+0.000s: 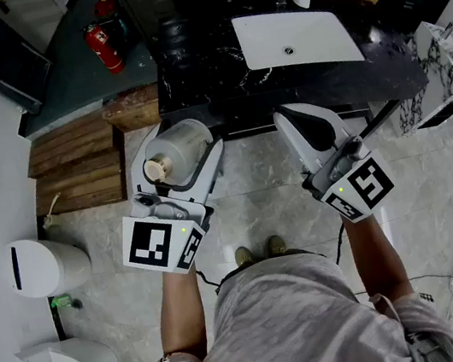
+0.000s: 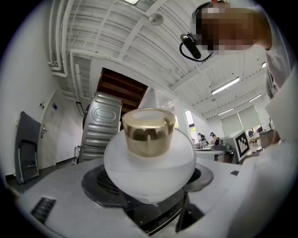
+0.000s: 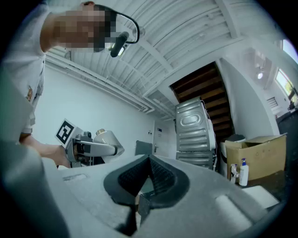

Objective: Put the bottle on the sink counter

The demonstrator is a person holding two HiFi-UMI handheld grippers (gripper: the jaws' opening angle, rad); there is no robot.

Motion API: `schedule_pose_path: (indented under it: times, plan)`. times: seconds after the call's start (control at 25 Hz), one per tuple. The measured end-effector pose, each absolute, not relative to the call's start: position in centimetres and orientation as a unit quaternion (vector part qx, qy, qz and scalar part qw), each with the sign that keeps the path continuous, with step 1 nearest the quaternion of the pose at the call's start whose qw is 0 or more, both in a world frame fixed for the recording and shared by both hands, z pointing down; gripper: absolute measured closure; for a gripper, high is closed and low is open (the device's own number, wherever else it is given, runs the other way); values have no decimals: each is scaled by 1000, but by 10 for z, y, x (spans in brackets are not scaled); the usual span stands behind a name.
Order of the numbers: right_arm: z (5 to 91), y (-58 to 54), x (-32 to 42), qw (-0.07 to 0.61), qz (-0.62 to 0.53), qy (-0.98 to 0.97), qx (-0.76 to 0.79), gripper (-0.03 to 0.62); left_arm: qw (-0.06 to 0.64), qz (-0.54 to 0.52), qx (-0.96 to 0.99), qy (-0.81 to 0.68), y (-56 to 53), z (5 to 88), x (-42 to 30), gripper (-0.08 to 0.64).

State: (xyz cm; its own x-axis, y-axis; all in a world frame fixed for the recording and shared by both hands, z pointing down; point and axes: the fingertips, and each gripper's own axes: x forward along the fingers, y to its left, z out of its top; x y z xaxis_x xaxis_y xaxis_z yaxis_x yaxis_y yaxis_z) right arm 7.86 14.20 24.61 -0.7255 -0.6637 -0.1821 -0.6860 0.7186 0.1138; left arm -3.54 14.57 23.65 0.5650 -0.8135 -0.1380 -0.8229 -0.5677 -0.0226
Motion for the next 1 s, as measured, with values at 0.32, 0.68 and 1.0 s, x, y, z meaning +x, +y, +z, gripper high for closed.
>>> schedule_pose_path:
  times: [0.32, 0.68, 1.0]
  plan:
    - [245, 137, 100, 74, 85, 927, -357, 592, 45, 53, -877, 475, 142, 235, -18, 230]
    - [244, 127, 130, 93, 86, 934, -333, 592, 49, 46, -861, 504, 134, 237, 1, 230]
    - [254, 107, 135, 94, 72, 939, -322, 592, 39, 36, -853, 520, 111, 244, -1, 230]
